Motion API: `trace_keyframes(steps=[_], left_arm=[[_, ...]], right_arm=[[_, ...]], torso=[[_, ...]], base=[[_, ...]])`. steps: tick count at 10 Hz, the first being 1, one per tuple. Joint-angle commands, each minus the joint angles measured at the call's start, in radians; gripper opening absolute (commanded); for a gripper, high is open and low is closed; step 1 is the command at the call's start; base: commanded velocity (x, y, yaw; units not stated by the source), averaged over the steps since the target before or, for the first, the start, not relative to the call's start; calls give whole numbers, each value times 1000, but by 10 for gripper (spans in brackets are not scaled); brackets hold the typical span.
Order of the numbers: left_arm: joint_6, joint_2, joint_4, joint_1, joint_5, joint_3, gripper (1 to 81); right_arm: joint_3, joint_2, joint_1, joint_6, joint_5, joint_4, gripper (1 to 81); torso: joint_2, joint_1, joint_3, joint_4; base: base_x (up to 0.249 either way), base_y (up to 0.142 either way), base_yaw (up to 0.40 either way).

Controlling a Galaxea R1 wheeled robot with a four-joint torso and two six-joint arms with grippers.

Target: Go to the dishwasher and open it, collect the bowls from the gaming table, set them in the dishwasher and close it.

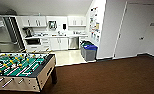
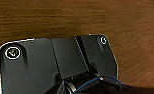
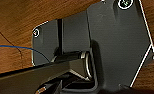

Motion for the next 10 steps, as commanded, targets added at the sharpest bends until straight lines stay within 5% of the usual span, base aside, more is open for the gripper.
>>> trace_keyframes(steps=[1,10], left_arm=[[4,-9,6,-49,39,15,811],[3,-10,3,-49,39,15,811]], right_arm=[[10,-2,43,-2,-60,-2,811],[9,-2,48,-2,-60,-2,811]], torso=[[0,0,0,0],[0,0,0,0]], base=[[174,-89,0],[174,-52,0]])
